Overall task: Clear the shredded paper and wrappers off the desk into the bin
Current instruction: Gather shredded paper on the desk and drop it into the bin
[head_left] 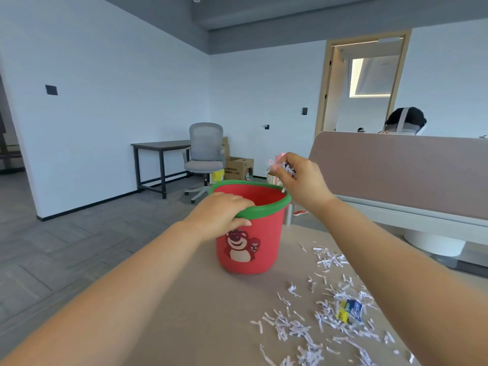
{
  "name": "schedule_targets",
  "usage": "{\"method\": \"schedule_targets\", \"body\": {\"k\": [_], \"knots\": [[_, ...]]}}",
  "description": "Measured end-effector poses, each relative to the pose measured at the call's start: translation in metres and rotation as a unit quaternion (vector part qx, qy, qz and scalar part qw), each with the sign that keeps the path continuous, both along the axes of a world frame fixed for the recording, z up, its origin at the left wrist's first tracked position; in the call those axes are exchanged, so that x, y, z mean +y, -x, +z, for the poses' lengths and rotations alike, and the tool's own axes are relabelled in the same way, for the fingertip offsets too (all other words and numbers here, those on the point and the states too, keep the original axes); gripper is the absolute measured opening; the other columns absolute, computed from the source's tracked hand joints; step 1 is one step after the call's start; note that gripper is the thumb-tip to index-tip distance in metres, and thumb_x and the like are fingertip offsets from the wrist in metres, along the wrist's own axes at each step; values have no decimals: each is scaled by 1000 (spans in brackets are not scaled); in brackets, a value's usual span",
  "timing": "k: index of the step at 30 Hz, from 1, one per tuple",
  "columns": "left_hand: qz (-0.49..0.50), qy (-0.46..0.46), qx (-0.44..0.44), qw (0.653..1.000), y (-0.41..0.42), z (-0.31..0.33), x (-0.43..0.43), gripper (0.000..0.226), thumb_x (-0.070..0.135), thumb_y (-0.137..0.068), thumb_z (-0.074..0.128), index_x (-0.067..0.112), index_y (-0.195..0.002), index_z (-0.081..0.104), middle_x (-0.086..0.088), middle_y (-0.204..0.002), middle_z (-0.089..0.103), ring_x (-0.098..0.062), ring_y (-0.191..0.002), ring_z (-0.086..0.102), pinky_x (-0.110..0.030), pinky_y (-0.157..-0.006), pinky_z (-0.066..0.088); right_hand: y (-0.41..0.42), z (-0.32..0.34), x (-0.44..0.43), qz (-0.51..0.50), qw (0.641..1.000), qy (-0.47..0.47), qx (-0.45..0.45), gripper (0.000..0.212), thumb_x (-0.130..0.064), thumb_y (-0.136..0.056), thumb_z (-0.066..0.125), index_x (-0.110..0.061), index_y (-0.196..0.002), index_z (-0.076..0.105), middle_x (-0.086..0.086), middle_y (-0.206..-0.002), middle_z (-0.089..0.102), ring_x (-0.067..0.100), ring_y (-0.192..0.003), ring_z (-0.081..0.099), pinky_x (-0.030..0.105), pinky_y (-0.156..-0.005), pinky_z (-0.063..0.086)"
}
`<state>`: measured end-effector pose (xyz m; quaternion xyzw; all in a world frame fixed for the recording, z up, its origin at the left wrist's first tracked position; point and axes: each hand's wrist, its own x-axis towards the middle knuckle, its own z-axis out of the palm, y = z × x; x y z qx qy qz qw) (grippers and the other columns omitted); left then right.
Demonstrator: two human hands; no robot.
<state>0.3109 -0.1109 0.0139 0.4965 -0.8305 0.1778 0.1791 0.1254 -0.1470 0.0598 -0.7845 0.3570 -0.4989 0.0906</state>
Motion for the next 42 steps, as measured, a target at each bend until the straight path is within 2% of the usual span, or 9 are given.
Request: {"method": "schedule_targets", "body": {"k": [6, 9, 14, 19, 24, 27, 30, 35, 42], "knots": [[29, 4, 20, 999, -17, -6, 30, 84, 79, -58, 47, 26, -123, 55, 7, -115, 61, -15, -117, 50, -30, -104, 29, -45, 0, -19, 7, 1000, -20, 9, 25, -28, -90, 55, -4, -82, 54, 4, -59, 54, 24, -59, 55, 28, -55, 41], [62, -4, 29, 998, -38, -11, 32, 82, 79, -57, 43, 20, -112, 58, 5, -113, 59, -16, -114, 48, -31, -107, 26, -64, -4, -26, 33, 998, -34, 29, 31, -30, -90, 54, 0, -84, 55, 20, -76, 66, 29, -60, 59, 41, -64, 51], [37, 76, 57, 995, -36, -27, 25, 58, 65, -69, 46, 11, -85, 56, -1, -84, 60, -24, -84, 56, -25, -87, 31, -74, -9, -34, 14, 985, -63, 159, 32, -30, -90, 53, 1, -90, 60, 19, -84, 61, 23, -73, 50, 29, -60, 35], [42, 98, 91, 990, -34, -31, 20, 54, 64, -69, 48, 12, -81, 54, -1, -79, 58, -25, -78, 56, -26, -79, 28, -55, -13, -38, 48, 977, -111, 176, 12, -24, -76, 73, -13, -80, 70, 6, -87, 68, 16, -82, 58, 33, -81, 50], [53, 90, 83, 991, -32, -31, 16, 59, 66, -69, 45, 10, -82, 55, -3, -80, 59, -26, -80, 56, -28, -80, 28, -53, -17, -35, 47, 974, -101, 195, 19, -27, -84, 64, -11, -89, 74, 5, -98, 72, 15, -86, 61, 31, -82, 48], [60, 80, 86, 991, -32, -30, 16, 61, 67, -69, 43, 9, -85, 56, -4, -84, 59, -26, -84, 55, -28, -84, 30, -53, -19, -35, 37, 973, -97, 206, 17, -17, -83, 65, -13, -98, 71, 2, -93, 71, 16, -91, 62, 31, -90, 48], [72, 59, 82, 992, -31, -27, 17, 67, 69, -68, 38, 9, -92, 56, -5, -95, 59, -26, -94, 52, -32, -89, 35, -52, -19, -29, 20, 981, -89, 171, 13, -18, -83, 64, -9, -92, 70, -4, -66, 65, 11, -66, 58, 24, -70, 48], [71, 39, 81, 993, -30, -24, 20, 53, 55, -79, 58, 11, -109, 52, -4, -116, 54, -24, -115, 45, -32, -102, 30, -43, -24, -10, 8, 991, -54, 124, 21, -17, -89, 53, -12, -106, 66, 7, -103, 71, 19, -95, 63, 34, -89, 51], [72, 55, 84, 992, -4, -25, 48, 54, 44, -82, 59, 14, -125, 48, -5, -133, 46, -25, -130, 35, -45, -115, 21, 1, -36, 41, -19, 995, -13, 98, 24, -9, -87, 54, -11, -109, 63, 5, -110, 68, 17, -96, 60, 24, -88, 44]]}}
